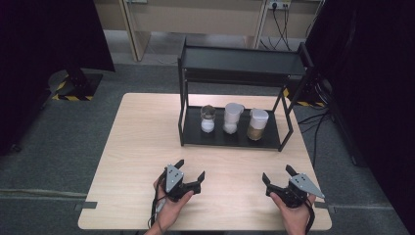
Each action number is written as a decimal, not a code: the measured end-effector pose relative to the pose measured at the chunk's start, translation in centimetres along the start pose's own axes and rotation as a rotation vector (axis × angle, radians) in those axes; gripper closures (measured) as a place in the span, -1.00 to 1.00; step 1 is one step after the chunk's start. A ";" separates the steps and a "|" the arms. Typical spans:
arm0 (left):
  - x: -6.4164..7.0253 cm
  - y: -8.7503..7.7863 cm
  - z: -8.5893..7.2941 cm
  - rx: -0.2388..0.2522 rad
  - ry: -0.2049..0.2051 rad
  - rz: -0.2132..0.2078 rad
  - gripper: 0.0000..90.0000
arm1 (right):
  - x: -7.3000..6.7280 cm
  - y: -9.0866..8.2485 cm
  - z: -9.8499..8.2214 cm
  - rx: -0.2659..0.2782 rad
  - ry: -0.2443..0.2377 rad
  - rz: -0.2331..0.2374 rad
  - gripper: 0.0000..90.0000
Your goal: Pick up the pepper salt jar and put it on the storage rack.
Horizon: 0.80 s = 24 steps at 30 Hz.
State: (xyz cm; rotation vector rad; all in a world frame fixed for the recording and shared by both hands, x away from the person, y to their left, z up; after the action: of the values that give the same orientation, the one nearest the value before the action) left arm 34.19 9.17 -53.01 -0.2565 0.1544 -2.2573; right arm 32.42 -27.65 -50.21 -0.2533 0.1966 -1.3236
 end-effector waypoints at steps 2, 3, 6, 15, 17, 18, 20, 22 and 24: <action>0.0 0.0 0.0 0.000 0.000 0.000 -0.79 | 0.2 -0.1 0.0 0.002 -0.001 -0.005 -0.90; 0.0 0.0 0.0 0.000 0.000 0.000 -0.79 | 0.3 -0.1 -0.1 0.003 0.000 -0.009 -0.90; 0.0 0.0 0.0 0.000 0.000 0.000 -0.79 | 0.7 -0.1 -0.3 0.001 0.003 -0.021 -0.90; 0.0 0.0 0.0 0.001 0.001 0.001 -0.79 | 1.3 -0.1 -0.8 0.000 0.008 -0.043 -0.90; 0.0 0.0 0.0 0.001 0.000 0.001 -0.79 | 1.4 -0.1 -0.9 -0.002 0.007 -0.046 -0.90; 0.0 0.0 0.0 0.001 0.000 0.001 -0.79 | 1.5 -0.1 -0.9 -0.002 0.006 -0.048 -0.90; 0.0 0.0 0.0 0.001 0.000 0.000 -0.79 | 1.5 -0.1 -1.0 -0.002 0.006 -0.050 -0.90; 0.0 0.0 0.0 0.001 0.000 0.000 -0.79 | 1.6 0.0 -1.1 -0.003 0.006 -0.052 -0.90; 0.0 0.0 0.0 0.001 0.000 0.000 -0.79 | 1.6 0.0 -1.2 -0.004 0.009 -0.053 -0.90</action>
State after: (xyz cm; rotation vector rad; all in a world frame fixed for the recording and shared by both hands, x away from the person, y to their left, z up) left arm 34.18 9.16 -53.01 -0.2559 0.1537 -2.2570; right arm 32.48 -29.31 -51.38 -0.2578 0.2011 -1.3776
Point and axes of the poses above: each handheld gripper's, and its own axes: y roughly forward along the jaws, z roughly out of its top, x roughly to its right, the point moved 1 cm from there along y, roughly forward along the jaws, and after that the axes turned 8 degrees about -z, right-handed, at the moved point
